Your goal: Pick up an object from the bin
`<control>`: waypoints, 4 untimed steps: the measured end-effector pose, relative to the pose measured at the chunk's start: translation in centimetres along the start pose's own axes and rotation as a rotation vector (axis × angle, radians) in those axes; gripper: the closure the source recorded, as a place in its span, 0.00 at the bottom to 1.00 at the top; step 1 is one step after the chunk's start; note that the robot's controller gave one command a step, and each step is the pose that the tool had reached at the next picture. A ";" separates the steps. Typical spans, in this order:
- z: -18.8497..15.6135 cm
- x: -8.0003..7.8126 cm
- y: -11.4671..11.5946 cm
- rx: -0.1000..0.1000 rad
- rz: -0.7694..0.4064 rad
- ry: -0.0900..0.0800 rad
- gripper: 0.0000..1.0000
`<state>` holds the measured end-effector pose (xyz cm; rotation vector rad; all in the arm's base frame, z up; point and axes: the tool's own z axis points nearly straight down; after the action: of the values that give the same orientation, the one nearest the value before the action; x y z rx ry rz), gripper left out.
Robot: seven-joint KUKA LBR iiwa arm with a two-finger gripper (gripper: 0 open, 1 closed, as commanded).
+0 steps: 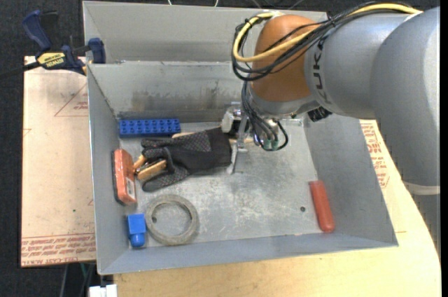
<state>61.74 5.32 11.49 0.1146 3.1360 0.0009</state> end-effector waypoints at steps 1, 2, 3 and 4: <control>-4.0 -1.2 3.2 -0.001 -0.007 0.005 0.00; 2.9 -1.6 4.6 -0.004 0.145 -0.008 0.00; 4.1 0.2 5.0 -0.010 0.131 -0.022 1.00; 4.1 0.2 5.0 -0.010 0.130 -0.022 1.00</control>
Offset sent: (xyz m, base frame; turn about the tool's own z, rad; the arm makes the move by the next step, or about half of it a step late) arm 0.0193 0.0474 -0.0449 0.1612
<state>61.94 10.30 7.41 0.3158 3.1000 0.0152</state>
